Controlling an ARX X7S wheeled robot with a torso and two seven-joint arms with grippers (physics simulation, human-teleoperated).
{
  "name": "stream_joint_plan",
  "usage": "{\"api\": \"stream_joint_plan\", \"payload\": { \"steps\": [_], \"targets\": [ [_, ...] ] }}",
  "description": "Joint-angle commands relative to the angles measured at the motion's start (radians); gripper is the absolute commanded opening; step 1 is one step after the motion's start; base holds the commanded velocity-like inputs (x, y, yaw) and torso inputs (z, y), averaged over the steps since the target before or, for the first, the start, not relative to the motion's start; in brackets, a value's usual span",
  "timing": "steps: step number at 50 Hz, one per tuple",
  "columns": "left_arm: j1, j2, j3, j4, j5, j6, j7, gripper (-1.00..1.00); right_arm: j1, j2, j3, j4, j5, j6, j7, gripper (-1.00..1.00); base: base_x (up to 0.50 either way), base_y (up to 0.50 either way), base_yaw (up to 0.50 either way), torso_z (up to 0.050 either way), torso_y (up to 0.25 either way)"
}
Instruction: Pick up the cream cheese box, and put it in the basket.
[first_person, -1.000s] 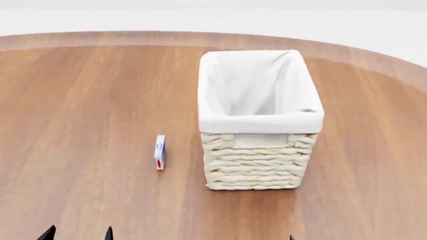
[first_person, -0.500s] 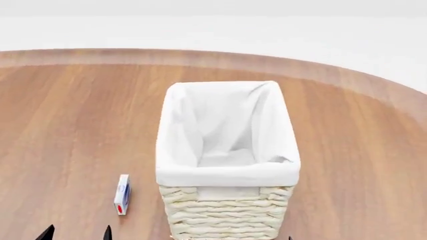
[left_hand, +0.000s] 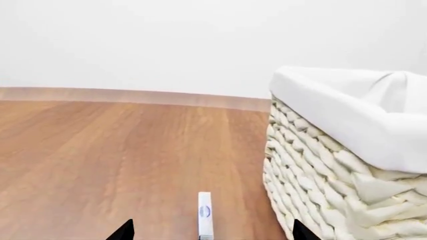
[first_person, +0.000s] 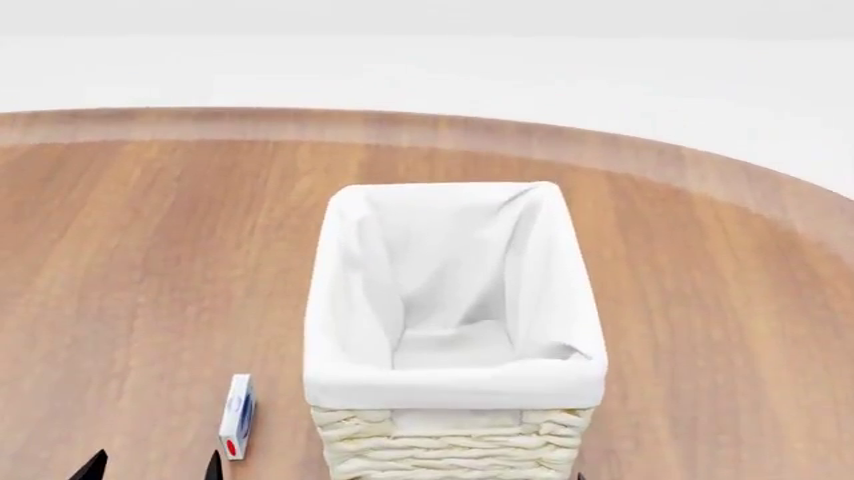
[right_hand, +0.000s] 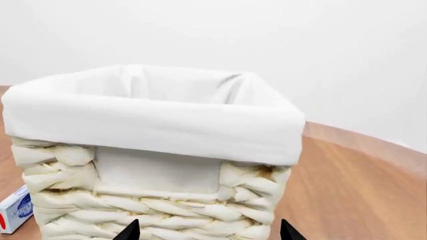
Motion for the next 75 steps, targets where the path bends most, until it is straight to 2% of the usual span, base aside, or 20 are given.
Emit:
{"api": "stream_joint_plan", "payload": {
  "steps": [1,11,12,52,53,56,67,75],
  "targets": [
    [-0.004,-0.003,0.008,-0.008,-0.001,0.003,-0.011,1.0,0.005,0.005,-0.008,0.0,0.0,-0.002,0.007,1.0,0.0,0.0,0.0,0.0,0.0],
    [-0.013,0.0,0.012,-0.023,0.035,0.007,-0.059,1.0,0.01,0.007,-0.015,0.016,-0.001,-0.01,0.013,1.0,0.0,0.0,0.0,0.0,0.0],
    [-0.011,0.001,0.012,-0.03,0.064,0.041,-0.078,1.0,0.01,0.007,-0.016,0.015,-0.001,-0.009,0.015,1.0,0.0,0.0,0.0,0.0,-0.25],
    [-0.016,-0.015,0.028,-0.035,0.028,0.051,-0.089,1.0,0.013,0.018,-0.045,0.033,0.008,-0.016,0.031,1.0,0.0,0.0,0.0,0.0,-0.25],
    [-0.014,-0.02,0.027,-0.028,-0.027,0.025,-0.05,1.0,0.016,0.017,-0.046,0.04,0.011,-0.017,0.029,1.0,0.0,0.0,0.0,0.0,0.0],
    [-0.014,-0.016,0.023,-0.033,0.0,0.05,-0.077,1.0,0.014,0.019,-0.047,0.033,0.011,-0.012,0.032,1.0,0.0,0.0,0.0,0.0,0.0],
    [-0.028,-0.023,0.031,-0.038,-0.058,0.051,-0.026,1.0,0.039,0.017,-0.05,0.065,0.016,-0.011,0.036,1.0,0.0,0.0,0.0,0.0,0.0],
    [-0.037,-0.033,0.021,0.003,-0.055,0.041,-0.054,1.0,0.05,0.018,-0.055,0.078,0.017,-0.008,0.038,1.0,0.0,0.0,0.0,0.0,0.0]
  ]
}}
